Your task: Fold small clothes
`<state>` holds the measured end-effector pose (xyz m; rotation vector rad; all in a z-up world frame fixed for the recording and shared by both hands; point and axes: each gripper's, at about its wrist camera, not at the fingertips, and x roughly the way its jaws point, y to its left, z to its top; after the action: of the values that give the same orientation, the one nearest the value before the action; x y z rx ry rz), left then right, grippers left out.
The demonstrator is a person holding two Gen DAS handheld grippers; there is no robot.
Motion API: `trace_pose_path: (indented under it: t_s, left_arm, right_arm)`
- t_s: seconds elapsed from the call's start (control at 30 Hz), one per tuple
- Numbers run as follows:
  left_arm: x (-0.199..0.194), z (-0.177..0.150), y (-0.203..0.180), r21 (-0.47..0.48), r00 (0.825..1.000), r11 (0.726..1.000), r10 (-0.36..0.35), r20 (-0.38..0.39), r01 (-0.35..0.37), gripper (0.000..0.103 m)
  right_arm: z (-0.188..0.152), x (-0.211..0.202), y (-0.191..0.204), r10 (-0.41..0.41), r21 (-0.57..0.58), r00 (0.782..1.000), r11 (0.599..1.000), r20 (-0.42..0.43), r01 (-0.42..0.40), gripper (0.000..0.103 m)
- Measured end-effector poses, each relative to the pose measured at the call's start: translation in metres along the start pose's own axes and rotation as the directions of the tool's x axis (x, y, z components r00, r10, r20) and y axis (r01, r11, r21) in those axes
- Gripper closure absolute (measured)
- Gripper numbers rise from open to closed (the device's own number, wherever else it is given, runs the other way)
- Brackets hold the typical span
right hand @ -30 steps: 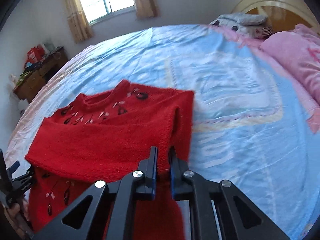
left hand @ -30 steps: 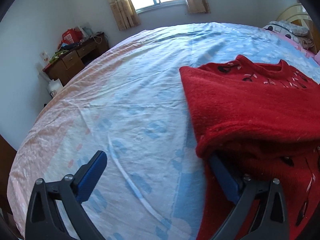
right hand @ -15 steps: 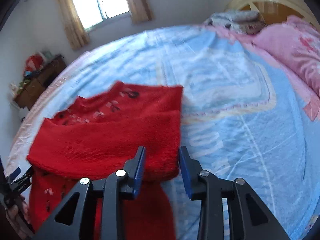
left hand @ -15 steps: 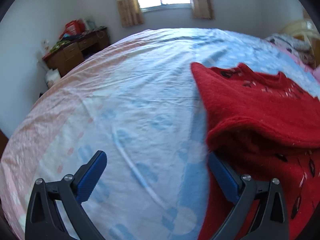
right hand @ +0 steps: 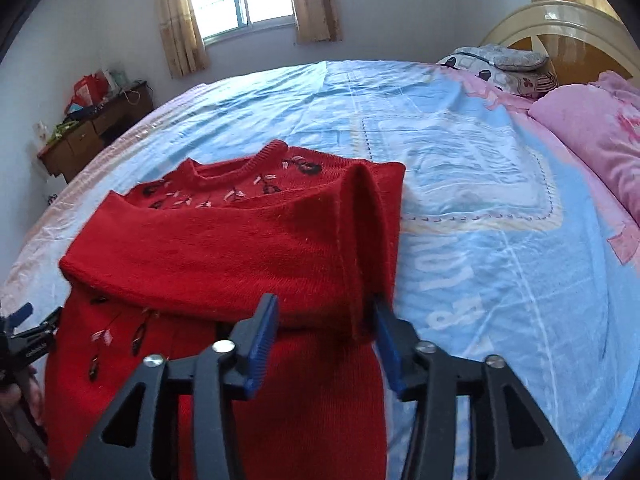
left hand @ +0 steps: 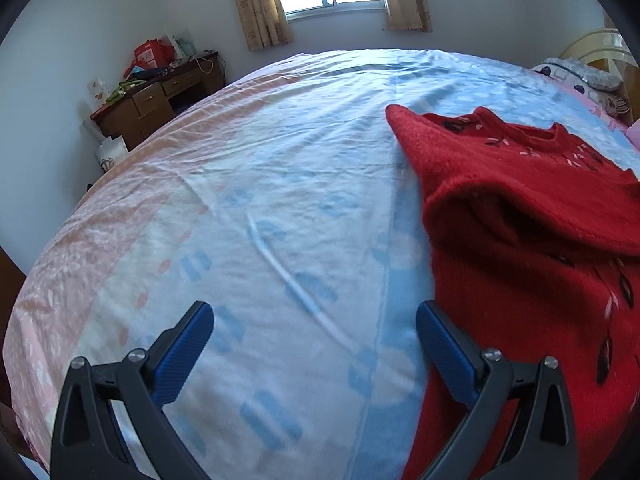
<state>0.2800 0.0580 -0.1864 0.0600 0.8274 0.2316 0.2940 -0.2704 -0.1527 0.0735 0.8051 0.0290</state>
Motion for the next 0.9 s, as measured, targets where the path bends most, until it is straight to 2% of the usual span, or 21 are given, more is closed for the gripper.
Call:
trace_pose_path:
  t_s: [0.4, 0.63, 0.9]
  left_arm:
    - [-0.013, -0.016, 0.008, 0.001, 0.999, 0.999, -0.045, -0.009, 0.045, 0.000]
    - [-0.026, -0.033, 0.020, -0.011, 0.996, 0.996, -0.089, -0.023, 0.089, 0.000]
    - [-0.039, -0.046, 0.025, 0.017, 0.995, 0.994, -0.103, -0.009, 0.104, 0.000]
  right_arm:
    - [-0.054, -0.021, 0.004, 0.054, -0.007, 0.994, 0.998, -0.099, -0.055, 0.050]
    - [-0.086, -0.043, 0.004, 0.061, -0.029, 0.992, 0.998, -0.108, -0.064, 0.050]
    - [-0.099, -0.051, 0.005, 0.047, -0.039, 0.994, 0.998, -0.100, -0.051, 0.050]
